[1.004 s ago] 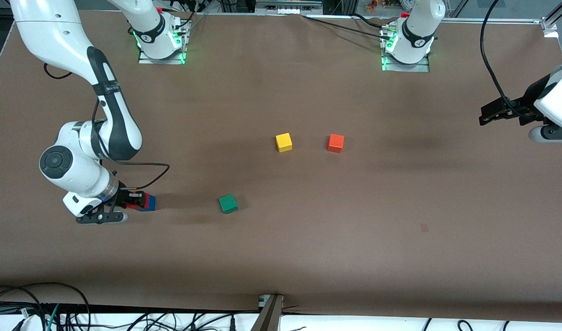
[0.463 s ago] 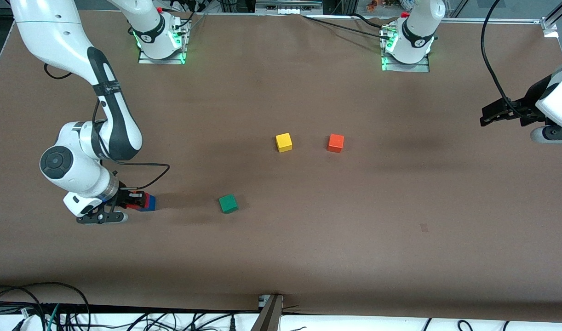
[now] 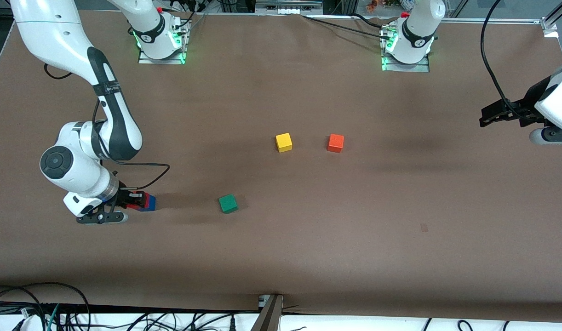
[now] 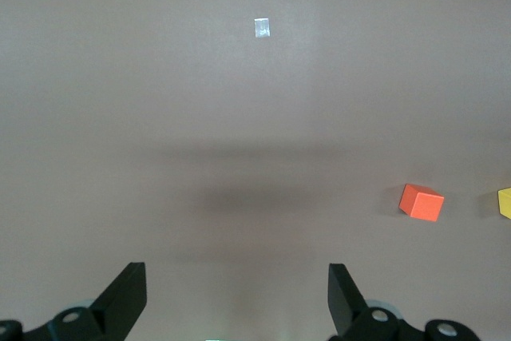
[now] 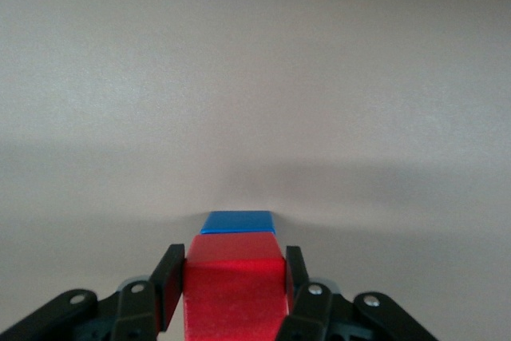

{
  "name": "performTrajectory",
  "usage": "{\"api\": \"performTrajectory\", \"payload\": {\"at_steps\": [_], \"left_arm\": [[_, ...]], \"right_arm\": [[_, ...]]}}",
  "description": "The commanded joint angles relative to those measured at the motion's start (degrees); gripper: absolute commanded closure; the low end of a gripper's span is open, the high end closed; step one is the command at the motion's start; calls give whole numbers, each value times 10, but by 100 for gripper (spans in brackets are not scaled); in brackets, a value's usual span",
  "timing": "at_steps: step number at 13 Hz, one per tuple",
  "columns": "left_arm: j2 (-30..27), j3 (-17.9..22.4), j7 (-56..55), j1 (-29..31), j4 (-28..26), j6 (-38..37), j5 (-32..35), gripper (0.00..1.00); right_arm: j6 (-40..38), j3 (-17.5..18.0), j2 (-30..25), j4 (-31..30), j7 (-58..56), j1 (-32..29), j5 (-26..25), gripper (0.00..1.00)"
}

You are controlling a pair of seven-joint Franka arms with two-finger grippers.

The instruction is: Pass red block to right arm, stack on blue

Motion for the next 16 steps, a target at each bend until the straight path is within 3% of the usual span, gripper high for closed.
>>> {"api": "performTrajectory", "payload": {"at_steps": [1,10,14,15,16], "left_arm": [[8,-1,13,0,18,-5,4,0],[8,-1,13,0,18,-5,4,0],[8,-1,13,0,18,-6,4,0],[9,-1,13,0,18,-6,4,0],[8,-1,13,0,18,-6,4,0]], "right_arm": [[9,1,-1,-3,14,-2,-10,79],[13,1,2,-2,23,-2,-9,78],[13,1,2,-3,23,-2,-9,73],[13,1,2,-2,22,-2,-9,65],[13,1,2,-3,22,-2,-9,37]]}}
